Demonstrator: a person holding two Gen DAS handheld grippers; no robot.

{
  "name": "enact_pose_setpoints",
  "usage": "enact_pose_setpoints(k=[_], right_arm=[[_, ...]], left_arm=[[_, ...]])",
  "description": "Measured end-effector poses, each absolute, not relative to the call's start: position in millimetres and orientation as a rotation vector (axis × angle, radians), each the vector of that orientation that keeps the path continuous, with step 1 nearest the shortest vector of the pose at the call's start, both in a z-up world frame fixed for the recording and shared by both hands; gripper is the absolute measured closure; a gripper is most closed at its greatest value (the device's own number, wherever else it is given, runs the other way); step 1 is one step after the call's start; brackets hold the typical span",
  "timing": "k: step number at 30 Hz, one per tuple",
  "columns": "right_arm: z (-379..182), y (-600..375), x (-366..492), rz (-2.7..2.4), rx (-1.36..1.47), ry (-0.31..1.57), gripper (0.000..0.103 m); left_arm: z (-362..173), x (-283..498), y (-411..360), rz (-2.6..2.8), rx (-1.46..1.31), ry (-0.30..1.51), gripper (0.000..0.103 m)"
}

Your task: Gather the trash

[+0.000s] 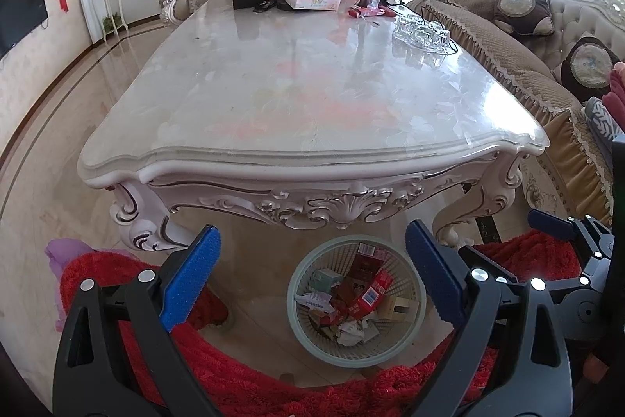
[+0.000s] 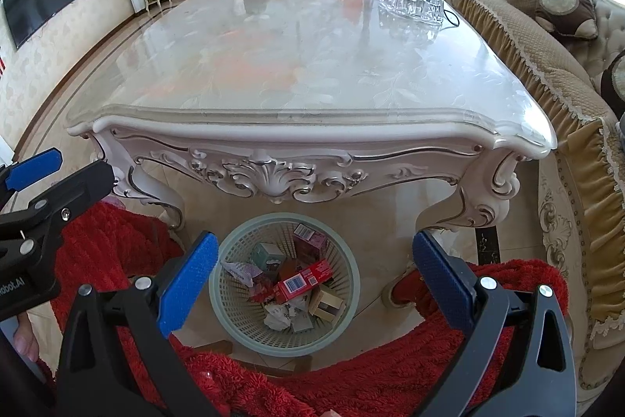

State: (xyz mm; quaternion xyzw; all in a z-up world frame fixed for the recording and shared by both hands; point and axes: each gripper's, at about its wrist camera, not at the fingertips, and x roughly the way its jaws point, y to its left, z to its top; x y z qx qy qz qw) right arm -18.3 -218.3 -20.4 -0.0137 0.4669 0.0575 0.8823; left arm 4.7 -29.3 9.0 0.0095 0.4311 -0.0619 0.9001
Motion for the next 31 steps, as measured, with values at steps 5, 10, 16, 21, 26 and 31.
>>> enact_pose_setpoints(k=[5,10,16,21,26,31], right_arm=[[-20.9,-217.9,-18.3,0.117,-0.031,0.972,0.008],[-22.6,-217.1,-17.7,0.119,-0.032,0.976,0.008],[-23.7,-217.0,-17.1,0.117,-0.027,0.977,0.008],[-26.4,-217.9,-16.2,0.116,-0.019,0.984,0.008],[-27.1,-217.2,-15.7,0.116,-0.018,0.985,0.008],[-28.1,-216.9,-15.0,0.116,-0.017,0.99,0.008]], left_arm=[[7.1,6.1,-28.2,-0.127,0.018,0.898,0.01],[5.6,7.1,-27.9,-0.126,0.018,0.901,0.01],[2.9,8.6,-26.9,-0.133,0.014,0.91,0.01],[4.8,5.4,-25.7,-0.122,0.006,0.887,0.01],[2.3,8.7,-26.0,-0.113,0.014,0.91,0.01],[-1.1,10.7,-26.7,-0.099,0.031,0.927,0.01]])
